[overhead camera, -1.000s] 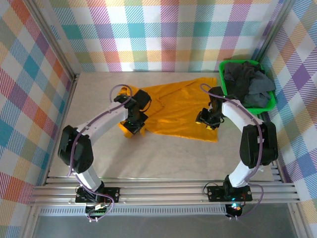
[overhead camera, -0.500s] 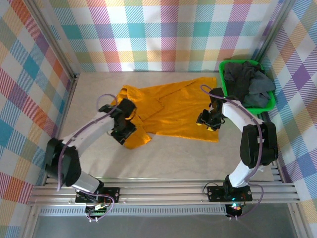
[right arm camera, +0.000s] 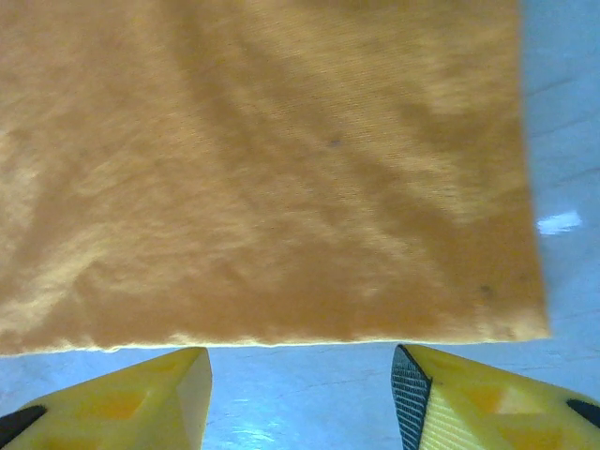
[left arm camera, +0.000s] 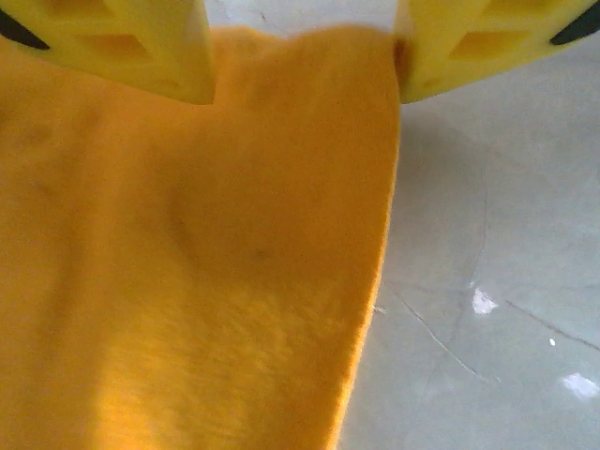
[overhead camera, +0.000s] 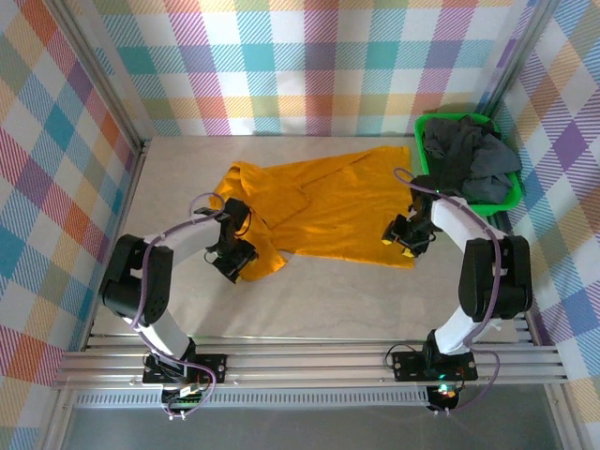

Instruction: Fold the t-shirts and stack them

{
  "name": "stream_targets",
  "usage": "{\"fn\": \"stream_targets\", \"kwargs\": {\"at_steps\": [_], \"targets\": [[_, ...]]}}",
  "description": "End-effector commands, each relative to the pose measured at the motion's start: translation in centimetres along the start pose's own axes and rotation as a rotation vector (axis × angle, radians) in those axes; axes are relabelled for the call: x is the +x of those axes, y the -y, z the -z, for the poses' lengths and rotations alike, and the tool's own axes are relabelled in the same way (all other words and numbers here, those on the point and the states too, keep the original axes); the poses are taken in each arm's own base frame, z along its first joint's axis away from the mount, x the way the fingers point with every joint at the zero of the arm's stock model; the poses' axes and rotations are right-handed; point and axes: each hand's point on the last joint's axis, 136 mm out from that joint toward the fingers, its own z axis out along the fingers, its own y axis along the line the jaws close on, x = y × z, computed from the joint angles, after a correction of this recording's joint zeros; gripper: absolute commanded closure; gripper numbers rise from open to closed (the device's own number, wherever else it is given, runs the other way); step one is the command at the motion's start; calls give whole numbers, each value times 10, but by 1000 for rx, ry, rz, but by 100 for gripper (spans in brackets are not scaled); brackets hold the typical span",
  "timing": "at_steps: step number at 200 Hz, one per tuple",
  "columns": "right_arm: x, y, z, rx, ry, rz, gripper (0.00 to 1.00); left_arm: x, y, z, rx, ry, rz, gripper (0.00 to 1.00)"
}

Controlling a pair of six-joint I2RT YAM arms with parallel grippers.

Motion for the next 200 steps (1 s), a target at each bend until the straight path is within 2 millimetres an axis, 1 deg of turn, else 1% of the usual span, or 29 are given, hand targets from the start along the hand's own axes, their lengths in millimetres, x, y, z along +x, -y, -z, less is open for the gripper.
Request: {"fn": "stream_targets", "kwargs": {"at_steps": [1,7,14,32,46,62,80,101,117,135,144,150,156,169,179,189,200], "targets": [[3,19,5,18,20,-90,44,-3,-16,-8,-71,22,-46,63],[2,23,5,17,26,-111,44,-6,-17,-7,-77,39,-50,69],[2,28,4,21,32,-137,43,-9,-20,-5,-85,54,-50,79],[0,33,-2,31,42,-156,43,-17,-27,1,-94,93,-51,100],[-2,33,-11,35,34,-164,43,-20,-31,5,-89,109,-42,100],[0,41,-19,91,0,-186,43,-21,-34,11,-76,117,-33,100],[5,51,-18,150,-14,-202,44,-22,-33,17,-57,126,-34,100],[7,56,-17,174,6,-196,43,-22,-31,21,-37,123,-31,100],[6,52,-25,147,-3,-197,43,-21,-30,22,-25,124,-29,100],[-4,40,-37,89,7,-184,46,-21,-30,24,-18,126,-29,100],[-8,33,-42,69,-3,-177,50,-21,-29,27,-7,130,-28,100],[-10,30,-45,73,-18,-176,55,-22,-28,29,1,134,-27,100],[-11,26,-46,77,-32,-170,62,-23,-26,33,14,139,-28,100],[-14,15,-42,75,-22,-145,79,-26,-20,43,49,154,-31,100],[-18,4,-31,57,19,-120,91,-30,-14,55,83,174,-28,100],[-24,-10,-15,26,71,-100,100,-36,-6,70,132,197,-23,100],[-34,-30,10,-21,139,-67,100,-45,6,93,210,232,-13,100]]}}
